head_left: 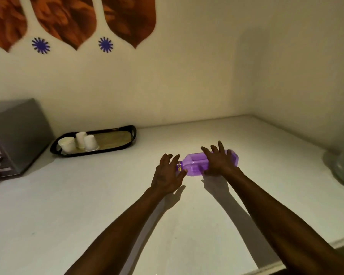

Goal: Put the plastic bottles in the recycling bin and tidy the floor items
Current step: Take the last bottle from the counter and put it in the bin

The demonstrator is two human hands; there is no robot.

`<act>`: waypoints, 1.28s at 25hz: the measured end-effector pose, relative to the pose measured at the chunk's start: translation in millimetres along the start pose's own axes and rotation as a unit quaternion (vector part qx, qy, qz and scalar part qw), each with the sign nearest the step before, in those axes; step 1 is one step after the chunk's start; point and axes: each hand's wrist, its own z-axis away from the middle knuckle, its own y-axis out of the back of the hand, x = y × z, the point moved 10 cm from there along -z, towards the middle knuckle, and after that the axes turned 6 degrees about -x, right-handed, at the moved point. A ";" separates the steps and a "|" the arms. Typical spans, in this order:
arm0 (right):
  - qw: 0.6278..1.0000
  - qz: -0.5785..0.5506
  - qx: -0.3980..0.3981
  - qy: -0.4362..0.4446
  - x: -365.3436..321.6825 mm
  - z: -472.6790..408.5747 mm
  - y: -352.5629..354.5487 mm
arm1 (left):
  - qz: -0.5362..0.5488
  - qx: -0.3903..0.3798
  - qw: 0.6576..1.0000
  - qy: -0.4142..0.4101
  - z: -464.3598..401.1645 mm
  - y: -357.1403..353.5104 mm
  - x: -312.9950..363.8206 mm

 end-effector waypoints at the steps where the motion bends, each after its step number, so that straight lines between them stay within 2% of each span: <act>1: 1.000 0.004 -0.019 0.015 -2.0 -10.7 -6.1 | 0.004 0.011 1.000 0.014 1.7 -0.5 -6.3; 3: 0.999 -0.016 -0.024 0.030 -4.9 -24.0 -11.8 | -0.011 0.008 0.999 0.044 11.7 -3.5 -22.4; 6: 0.998 -0.020 0.009 0.052 -19.9 -31.3 -3.9 | -0.041 -0.017 0.995 0.091 35.7 -5.7 -50.0; 8: 0.995 -0.049 0.016 0.090 -43.6 -27.5 -5.0 | -0.023 -0.006 0.993 0.114 55.3 0.2 -66.9; 12: 0.980 -0.165 0.012 0.113 -104.4 -7.7 -7.6 | 0.007 0.042 0.991 0.128 101.0 28.7 -77.1; 15: 0.952 -0.265 0.014 0.156 -167.8 23.6 0.8 | 0.047 0.079 0.987 0.135 148.4 57.2 -81.5; 18: 0.888 -0.409 -0.026 0.210 -235.6 70.0 5.9 | 0.086 0.145 0.974 0.153 198.4 103.2 -85.4; 22: 0.745 -0.593 -0.177 0.249 -356.9 172.9 -12.9 | 0.110 0.256 0.944 0.175 308.8 184.7 -96.3; 25: 0.668 -0.646 -0.245 0.278 -443.5 250.8 -31.4 | 0.057 0.298 0.936 0.179 399.6 239.8 -99.7; 28: 0.613 -0.655 -0.312 0.313 -535.3 337.5 -55.9 | -0.006 0.335 0.919 0.209 499.6 291.1 -108.6; 32: 0.530 -0.659 -0.402 0.352 -644.1 453.0 -76.2 | -0.048 0.410 0.869 0.273 638.6 349.0 -114.8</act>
